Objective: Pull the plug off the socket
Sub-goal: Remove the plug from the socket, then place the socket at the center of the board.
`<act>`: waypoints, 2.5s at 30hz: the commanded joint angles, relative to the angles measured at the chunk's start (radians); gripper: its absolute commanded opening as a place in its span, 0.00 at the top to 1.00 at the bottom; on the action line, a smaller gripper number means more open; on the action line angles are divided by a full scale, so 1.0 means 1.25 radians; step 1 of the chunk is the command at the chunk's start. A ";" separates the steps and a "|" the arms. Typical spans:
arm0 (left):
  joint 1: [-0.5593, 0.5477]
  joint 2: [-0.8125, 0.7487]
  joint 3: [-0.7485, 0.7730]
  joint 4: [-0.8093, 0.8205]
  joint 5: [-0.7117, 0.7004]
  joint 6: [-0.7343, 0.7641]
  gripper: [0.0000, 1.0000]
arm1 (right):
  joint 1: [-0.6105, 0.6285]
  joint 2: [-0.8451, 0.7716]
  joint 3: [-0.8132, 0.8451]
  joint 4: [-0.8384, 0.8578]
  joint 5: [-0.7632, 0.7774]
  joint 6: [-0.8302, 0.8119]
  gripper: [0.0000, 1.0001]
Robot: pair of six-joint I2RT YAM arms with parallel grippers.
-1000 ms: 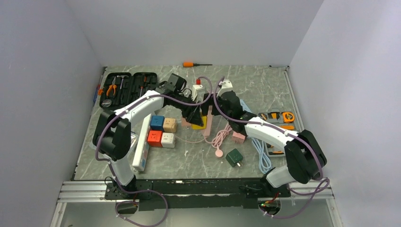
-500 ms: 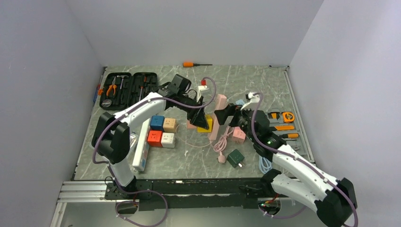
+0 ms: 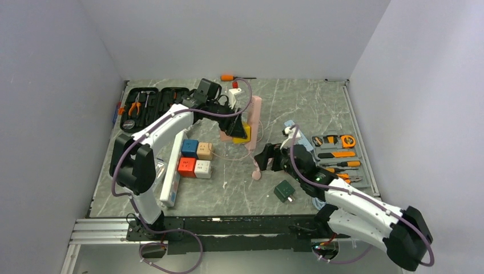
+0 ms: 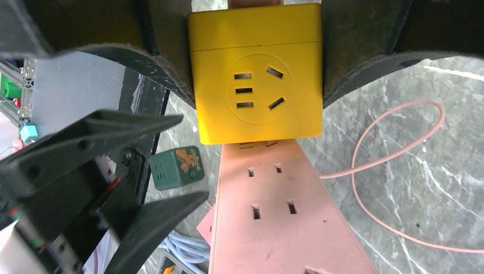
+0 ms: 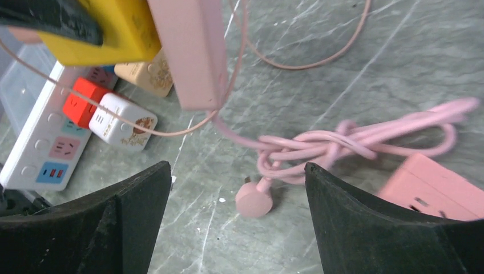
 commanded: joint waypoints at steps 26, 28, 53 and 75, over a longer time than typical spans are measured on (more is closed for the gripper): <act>0.018 -0.070 -0.011 0.145 0.160 -0.164 1.00 | 0.053 0.345 0.092 0.367 0.106 -0.092 0.52; 0.018 -0.077 -0.017 0.138 0.167 -0.163 1.00 | 0.052 0.334 0.088 0.367 0.131 -0.106 0.59; 0.027 -0.055 0.013 -0.077 0.097 0.036 1.00 | 0.022 0.269 0.025 0.223 0.125 -0.028 0.58; 0.028 0.061 0.181 -0.062 0.119 0.044 1.00 | -0.053 0.159 0.023 0.075 0.092 0.069 0.15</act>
